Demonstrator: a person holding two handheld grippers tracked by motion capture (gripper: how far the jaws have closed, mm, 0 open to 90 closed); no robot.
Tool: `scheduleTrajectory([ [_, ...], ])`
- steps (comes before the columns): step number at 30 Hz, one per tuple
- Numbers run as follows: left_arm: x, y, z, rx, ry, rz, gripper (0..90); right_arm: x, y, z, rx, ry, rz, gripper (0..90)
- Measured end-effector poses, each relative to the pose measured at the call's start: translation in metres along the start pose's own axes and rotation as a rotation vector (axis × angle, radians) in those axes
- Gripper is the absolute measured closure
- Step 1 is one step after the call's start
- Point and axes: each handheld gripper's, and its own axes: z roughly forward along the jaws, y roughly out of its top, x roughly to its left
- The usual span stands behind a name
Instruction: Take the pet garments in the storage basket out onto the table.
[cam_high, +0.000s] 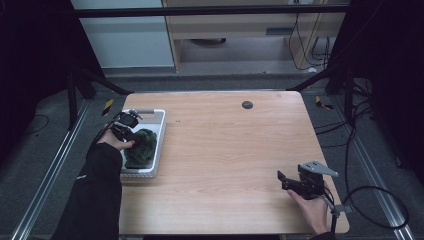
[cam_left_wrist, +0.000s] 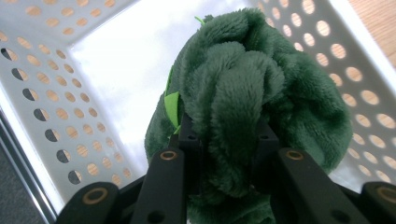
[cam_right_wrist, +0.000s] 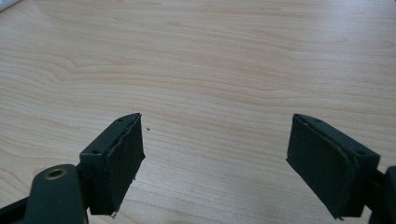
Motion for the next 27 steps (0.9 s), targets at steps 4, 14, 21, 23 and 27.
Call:
scheduleTrajectory([
  [4,0.001,-0.002,-0.010,-0.037,-0.017,0.005,73.7,0.000,0.000,0.000,0.000,-0.003,-0.004,18.4],
  [14,0.005,-0.003,-0.059,-0.109,0.014,0.042,73.9,0.000,0.000,0.000,0.003,0.000,0.001,18.4],
  [21,0.001,-0.007,-0.091,-0.162,0.012,0.081,73.9,0.001,0.000,0.000,0.001,-0.003,-0.003,18.3],
  [23,-0.001,-0.007,-0.097,-0.169,0.010,0.096,73.9,0.001,0.000,0.000,0.001,-0.004,-0.005,18.3],
  [27,-0.007,-0.009,-0.108,-0.173,-0.004,0.128,73.9,0.001,0.000,0.000,0.001,-0.006,-0.006,18.3],
])
